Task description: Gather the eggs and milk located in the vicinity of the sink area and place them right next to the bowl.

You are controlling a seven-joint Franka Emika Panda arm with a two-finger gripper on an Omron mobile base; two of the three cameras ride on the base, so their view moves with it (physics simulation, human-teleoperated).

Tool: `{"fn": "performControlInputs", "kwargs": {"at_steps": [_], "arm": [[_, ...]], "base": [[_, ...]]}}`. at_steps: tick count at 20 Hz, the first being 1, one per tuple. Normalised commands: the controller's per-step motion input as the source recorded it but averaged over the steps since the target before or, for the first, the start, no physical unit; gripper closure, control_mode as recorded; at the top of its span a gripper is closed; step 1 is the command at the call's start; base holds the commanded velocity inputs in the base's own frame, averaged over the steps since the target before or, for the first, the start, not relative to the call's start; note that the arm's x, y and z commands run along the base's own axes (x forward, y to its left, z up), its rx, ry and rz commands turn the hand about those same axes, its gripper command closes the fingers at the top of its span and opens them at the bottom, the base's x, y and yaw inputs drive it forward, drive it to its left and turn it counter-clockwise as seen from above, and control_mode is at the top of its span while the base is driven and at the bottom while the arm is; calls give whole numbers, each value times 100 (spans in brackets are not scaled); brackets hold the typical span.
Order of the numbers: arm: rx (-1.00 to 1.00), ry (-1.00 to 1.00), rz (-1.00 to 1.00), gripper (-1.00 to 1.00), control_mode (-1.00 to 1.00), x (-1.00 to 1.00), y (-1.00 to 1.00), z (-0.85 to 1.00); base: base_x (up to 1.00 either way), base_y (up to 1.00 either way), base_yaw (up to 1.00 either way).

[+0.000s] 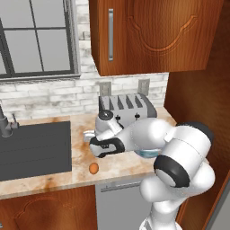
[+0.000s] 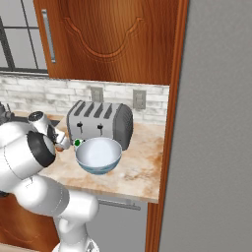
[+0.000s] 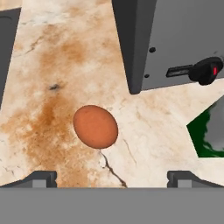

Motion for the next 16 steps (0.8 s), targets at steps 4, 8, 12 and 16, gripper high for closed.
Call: {"fn": "performControlInputs", "kwargs": {"at_steps": [4,8,12,16], "arm": [[3,5,-10,-100,-100,10,8,-15],[0,2,-8,-100,-100,10,22,-16],[0,2,-8,-100,-100,18,24,-9],[0,0,-7,-100,-100,18,15,-9]], "base": [[0,0,0],[0,0,0],[0,0,0],[0,0,0]]}}
